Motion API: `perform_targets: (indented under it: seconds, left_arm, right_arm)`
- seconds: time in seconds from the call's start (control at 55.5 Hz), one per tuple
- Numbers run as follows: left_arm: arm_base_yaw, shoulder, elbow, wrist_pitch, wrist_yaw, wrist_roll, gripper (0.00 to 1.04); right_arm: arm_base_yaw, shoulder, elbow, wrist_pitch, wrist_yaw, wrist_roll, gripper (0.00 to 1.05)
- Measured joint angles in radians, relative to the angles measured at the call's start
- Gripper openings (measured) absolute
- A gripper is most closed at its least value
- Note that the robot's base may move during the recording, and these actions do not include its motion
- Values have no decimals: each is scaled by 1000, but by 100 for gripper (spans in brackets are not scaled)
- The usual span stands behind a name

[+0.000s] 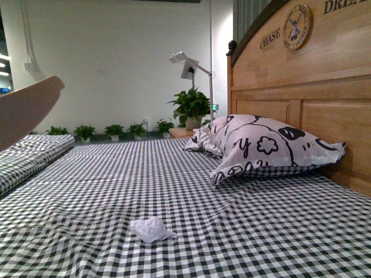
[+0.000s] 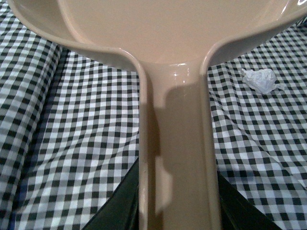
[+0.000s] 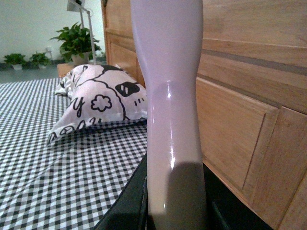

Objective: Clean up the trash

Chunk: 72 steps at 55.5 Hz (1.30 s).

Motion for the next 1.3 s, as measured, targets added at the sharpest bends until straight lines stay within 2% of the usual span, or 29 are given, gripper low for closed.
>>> perform_targets:
  seconds: [0.144, 0.432, 0.63, 1.296]
  left_arm:
    - [37, 131, 49, 14, 69, 162, 26]
    - [26, 306, 90, -25, 214, 465, 26]
    - [-13, 395, 93, -95, 232, 658, 26]
    - [24, 534, 124, -137, 243, 774, 26]
  right_arm:
    - [0, 0, 0, 0, 0, 0, 20]
    - [0, 0, 0, 0, 0, 0, 20]
    - [0, 0, 0, 0, 0, 0, 20]
    - [0, 0, 0, 0, 0, 0, 20]
